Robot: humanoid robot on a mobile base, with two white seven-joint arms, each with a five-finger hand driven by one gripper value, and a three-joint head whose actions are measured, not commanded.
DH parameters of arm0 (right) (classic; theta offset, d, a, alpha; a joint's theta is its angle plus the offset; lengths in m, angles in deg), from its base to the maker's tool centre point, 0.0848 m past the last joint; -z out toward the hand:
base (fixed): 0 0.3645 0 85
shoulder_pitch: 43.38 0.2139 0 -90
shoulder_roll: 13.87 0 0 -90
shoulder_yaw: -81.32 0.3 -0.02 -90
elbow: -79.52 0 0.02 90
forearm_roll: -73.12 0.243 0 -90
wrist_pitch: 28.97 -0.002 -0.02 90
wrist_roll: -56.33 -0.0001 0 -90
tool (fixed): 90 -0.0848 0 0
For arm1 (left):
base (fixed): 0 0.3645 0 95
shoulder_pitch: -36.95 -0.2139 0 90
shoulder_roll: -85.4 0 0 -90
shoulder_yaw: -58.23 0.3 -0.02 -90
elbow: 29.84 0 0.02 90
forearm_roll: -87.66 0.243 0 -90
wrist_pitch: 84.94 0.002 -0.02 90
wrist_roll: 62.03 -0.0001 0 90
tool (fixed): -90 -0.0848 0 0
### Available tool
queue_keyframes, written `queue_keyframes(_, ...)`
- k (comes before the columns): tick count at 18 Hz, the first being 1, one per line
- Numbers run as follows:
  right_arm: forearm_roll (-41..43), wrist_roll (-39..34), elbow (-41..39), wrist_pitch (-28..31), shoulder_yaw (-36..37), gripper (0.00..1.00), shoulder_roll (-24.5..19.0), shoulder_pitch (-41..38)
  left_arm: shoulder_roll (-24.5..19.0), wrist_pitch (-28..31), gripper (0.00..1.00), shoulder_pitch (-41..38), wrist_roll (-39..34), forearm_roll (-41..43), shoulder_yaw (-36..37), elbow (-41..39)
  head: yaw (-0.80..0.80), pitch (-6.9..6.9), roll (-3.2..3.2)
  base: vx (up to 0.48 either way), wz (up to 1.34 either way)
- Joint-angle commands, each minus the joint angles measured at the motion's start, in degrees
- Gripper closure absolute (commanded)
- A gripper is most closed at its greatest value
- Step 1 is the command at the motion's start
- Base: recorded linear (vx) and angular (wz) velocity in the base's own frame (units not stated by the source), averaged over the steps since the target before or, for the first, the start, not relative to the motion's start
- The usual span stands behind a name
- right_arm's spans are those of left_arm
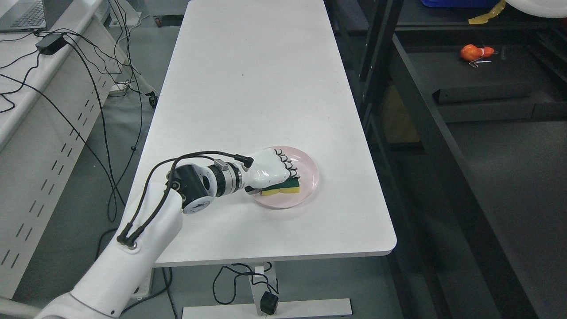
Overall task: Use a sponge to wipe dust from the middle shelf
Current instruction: 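Grasp the sponge with the left hand and lift it off the plate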
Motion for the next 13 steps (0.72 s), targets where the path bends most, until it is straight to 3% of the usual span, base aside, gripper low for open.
queue_keyframes(1,0.0,-0.04,-1.0,0.02,0.04,0.0,1.0,0.0,3.92,-0.12,0.3,-0.55,2.62,0.07,0.31,1.02,0.0,0.0,0.0,0.0,0.03)
queue_keyframes(5,0.0,-0.04,-1.0,0.02,0.04,0.0,1.0,0.0,4.1,-0.21,0.5,-2.22,5.0,-1.5,-6.54,-1.79,0.0,0.0,0.0,0.007,0.05)
queue_keyframes(9,0.0,-0.04,-1.0,0.02,-0.05,0.0,1.0,0.0,4.01,-0.21,0.72,-2.13,5.09,-8.88,-11.55,-2.32,0.0,0.0,0.0,0.014,0.04)
queue_keyframes(11,0.0,-0.04,-1.0,0.02,0.04,0.0,1.0,0.0,4.19,-1.43,0.81,-2.04,5.09,-13.53,-15.59,-2.58,0.0,0.0,0.0,0.011,0.0)
queue_keyframes(13,0.0,-0.04,-1.0,0.02,0.04,0.0,1.0,0.0,4.71,-5.64,0.99,-1.69,5.79,-23.69,-21.64,-2.68,0.0,0.0,0.0,0.0,0.0)
